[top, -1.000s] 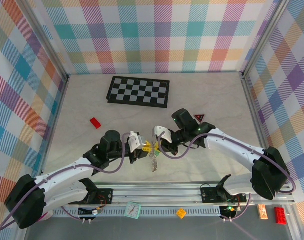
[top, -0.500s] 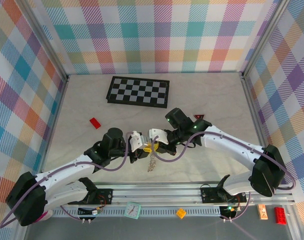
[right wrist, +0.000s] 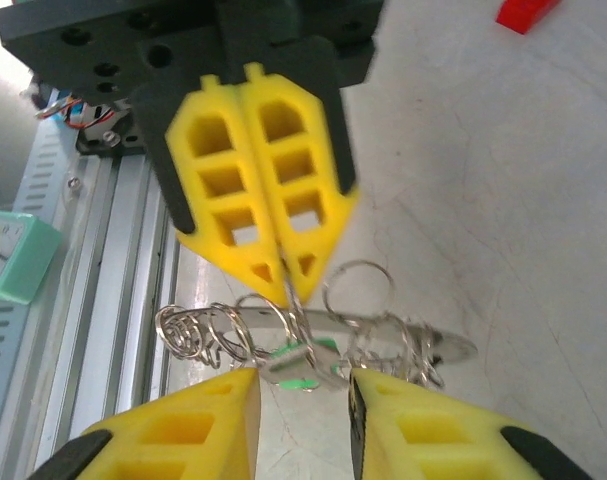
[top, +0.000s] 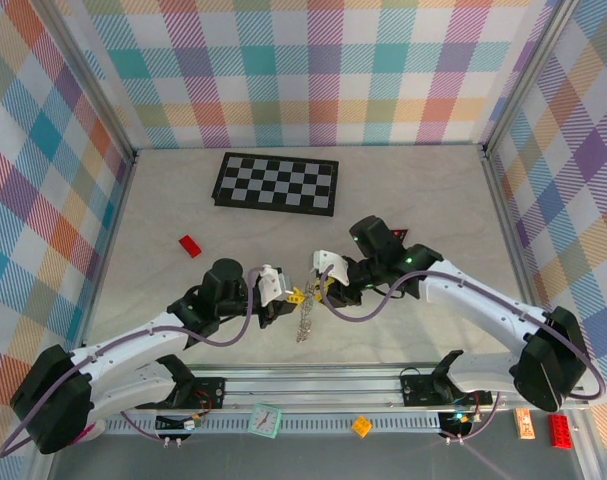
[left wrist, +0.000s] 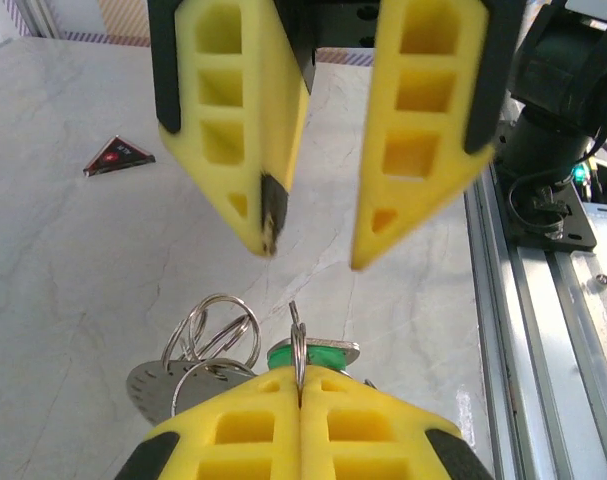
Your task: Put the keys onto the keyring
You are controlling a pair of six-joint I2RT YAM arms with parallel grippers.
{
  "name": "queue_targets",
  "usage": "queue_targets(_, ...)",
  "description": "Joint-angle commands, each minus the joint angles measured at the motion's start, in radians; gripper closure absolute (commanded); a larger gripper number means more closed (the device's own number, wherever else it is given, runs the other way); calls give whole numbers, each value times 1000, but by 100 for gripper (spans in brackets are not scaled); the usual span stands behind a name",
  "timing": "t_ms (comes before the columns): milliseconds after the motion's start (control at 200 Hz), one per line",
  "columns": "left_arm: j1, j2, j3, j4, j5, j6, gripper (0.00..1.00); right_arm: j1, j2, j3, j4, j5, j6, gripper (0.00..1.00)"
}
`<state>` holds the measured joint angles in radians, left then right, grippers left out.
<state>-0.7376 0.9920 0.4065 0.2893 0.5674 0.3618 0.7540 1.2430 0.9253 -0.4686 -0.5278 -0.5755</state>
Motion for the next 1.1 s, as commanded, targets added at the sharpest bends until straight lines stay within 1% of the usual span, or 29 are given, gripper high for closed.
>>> queue_targets(0,-3,-21,-35,138,22,-39,100,-2,-21,-40,60,-54,68,70)
queue_targets(80,-3,-19,-43,157,20,-55,100,-2,-20,-52,73,-60,87,70)
queue_targets(215,-3,-9,-74,251,2,-106,100,-1,-3,-67,103,-86,111,70)
queue_targets(345,-3,5,-87,292,-4,-132,100,1,6,-83,137,-70,129,69)
queue_targets(700,-3,13,-87,297,-1,-143,100,10,41,-93,169,-32,133,69)
queue_targets(810,-3,10,-87,293,-3,-142,100,10,35,-94,171,-14,129,74)
queue_targets(960,-3,10,-87,286,-3,-136,100,10,26,-92,160,5,118,87)
queue_targets(1095,-3,7,-85,283,-1,-131,100,10,24,-88,132,24,98,97)
